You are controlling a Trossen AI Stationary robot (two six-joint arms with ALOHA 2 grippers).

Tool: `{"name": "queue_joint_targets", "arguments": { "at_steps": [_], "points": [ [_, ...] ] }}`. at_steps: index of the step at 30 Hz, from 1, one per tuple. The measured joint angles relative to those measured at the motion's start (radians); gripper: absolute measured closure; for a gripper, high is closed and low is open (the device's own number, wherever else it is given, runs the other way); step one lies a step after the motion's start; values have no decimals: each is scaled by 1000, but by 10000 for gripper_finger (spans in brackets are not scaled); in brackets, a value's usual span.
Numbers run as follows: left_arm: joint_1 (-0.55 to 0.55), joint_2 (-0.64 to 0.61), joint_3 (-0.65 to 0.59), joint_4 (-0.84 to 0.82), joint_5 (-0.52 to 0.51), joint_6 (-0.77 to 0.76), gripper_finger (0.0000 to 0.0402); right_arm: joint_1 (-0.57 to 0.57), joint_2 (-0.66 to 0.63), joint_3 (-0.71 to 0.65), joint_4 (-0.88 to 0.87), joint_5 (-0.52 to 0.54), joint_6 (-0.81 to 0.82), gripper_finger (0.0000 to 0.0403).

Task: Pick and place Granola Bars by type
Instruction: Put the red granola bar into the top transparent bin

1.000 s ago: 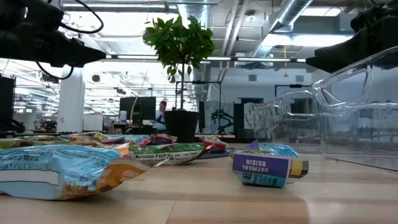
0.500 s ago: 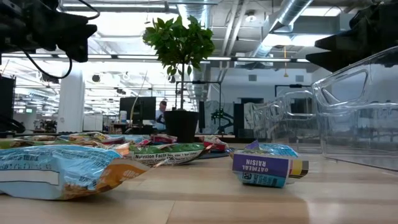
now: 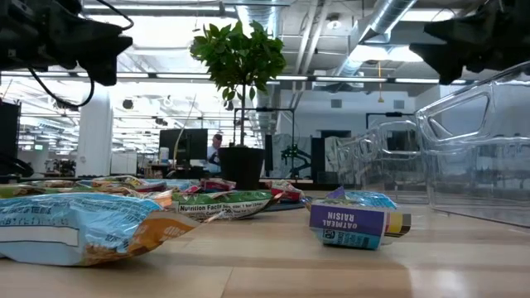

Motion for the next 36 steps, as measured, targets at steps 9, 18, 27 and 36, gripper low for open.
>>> {"name": "queue_joint_targets", "arguments": {
  "at_steps": [9,18,27,36],
  "points": [
    [1,0,0,0,-58,339,290,-4,2,0,37,-8,-218,148],
    [1,0,1,21,-61,424,290,-10,6,8,41,-56,-271,148],
    [1,0,1,67,9,423,290,-6,383,88,260,-89,-227,148],
    [1,0,1,121,4,533,290,-39,857,550,-76,-85,-311,148]
  ]
}}
